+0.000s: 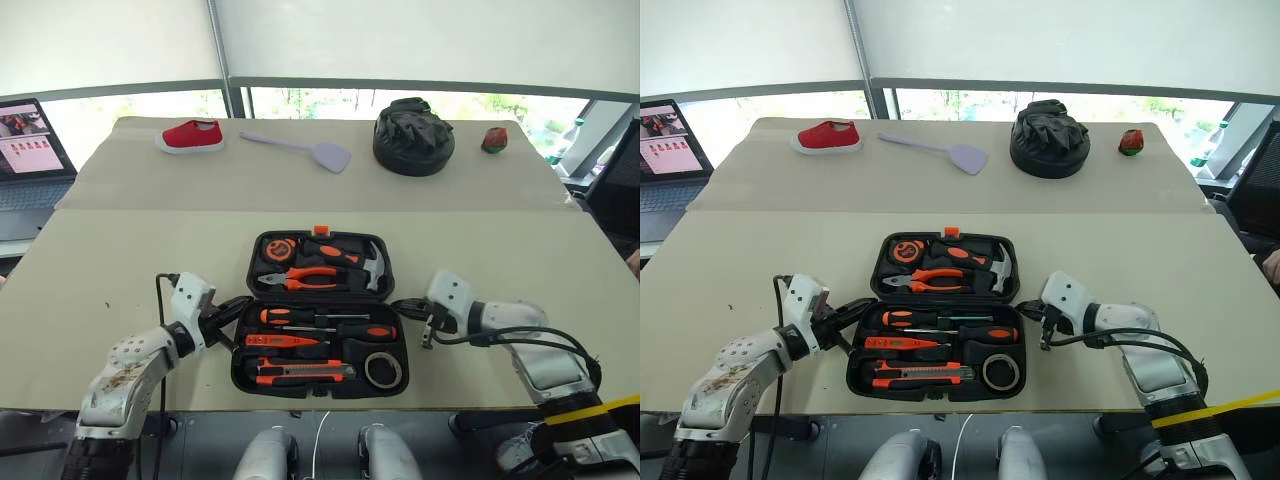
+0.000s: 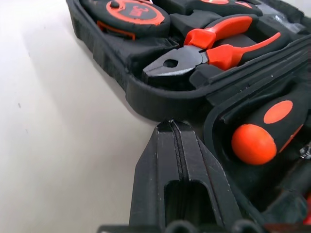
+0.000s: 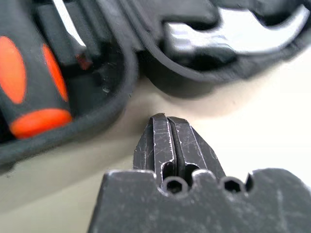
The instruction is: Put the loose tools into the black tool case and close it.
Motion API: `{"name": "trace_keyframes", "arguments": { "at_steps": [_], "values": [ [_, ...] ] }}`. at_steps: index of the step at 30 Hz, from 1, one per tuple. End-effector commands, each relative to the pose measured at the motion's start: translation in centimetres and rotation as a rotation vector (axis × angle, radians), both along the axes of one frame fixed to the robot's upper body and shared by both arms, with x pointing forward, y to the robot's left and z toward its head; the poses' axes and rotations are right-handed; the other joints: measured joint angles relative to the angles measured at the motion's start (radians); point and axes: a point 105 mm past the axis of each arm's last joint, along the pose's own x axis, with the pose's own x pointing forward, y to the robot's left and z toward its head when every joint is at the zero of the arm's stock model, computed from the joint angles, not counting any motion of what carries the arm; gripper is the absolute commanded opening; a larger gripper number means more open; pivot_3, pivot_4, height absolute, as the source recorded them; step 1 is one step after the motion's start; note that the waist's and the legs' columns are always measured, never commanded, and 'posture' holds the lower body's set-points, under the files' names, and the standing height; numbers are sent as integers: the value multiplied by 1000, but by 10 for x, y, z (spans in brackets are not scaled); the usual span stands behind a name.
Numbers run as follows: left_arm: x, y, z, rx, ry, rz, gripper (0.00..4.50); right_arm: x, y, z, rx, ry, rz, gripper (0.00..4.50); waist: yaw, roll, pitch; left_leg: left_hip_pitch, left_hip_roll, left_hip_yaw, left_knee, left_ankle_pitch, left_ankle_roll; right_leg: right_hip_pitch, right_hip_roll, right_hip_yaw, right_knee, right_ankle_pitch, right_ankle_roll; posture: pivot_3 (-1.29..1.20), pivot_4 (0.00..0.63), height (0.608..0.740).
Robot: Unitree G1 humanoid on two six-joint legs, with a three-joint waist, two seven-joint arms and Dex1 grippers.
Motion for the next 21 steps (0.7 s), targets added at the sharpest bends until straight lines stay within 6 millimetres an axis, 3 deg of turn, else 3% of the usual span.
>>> {"name": "trace_keyframes", "arguments": {
  "at_steps": [1,5,7,10,13,17,21],
  "values": [
    [-5,11,21,-50,82,-20,1000,-12,1,33,103,43,54,1047,0,-1,1,-1,0,0,0,0,0,-1,0,-1,0,0,0,0,150,740],
    [0,25,36,-14,163,7,2510,-7,-6,60,187,103,-36,2502,-6,-2,2,-2,2,-2,2,1,-1,-1,2,-1,1,0,0,0,150,740],
    [8,31,37,23,231,48,3089,6,-13,69,180,144,-172,3068,-7,-4,3,-1,2,-1,2,2,0,0,2,-1,1,0,0,0,150,740],
    [27,22,57,-28,238,40,4276,14,-5,84,232,207,-186,4222,-8,-4,3,-1,2,-2,2,3,-1,-1,4,0,1,0,-1,0,150,740],
    [45,17,62,-11,252,81,4425,27,-5,85,226,255,-248,4393,-5,-5,4,-2,1,-4,1,3,-1,-1,6,0,1,0,-1,0,150,740],
    [65,2,61,5,290,122,4425,43,-3,68,154,391,-351,4393,-6,-5,4,-4,0,-3,0,3,-2,-2,5,0,0,0,-1,0,150,740],
    [78,0,55,64,293,144,4425,61,11,65,154,408,-376,4393,-18,-5,4,-8,-1,-3,0,4,-2,-5,6,0,1,1,1,0,150,740]
  ]
}}
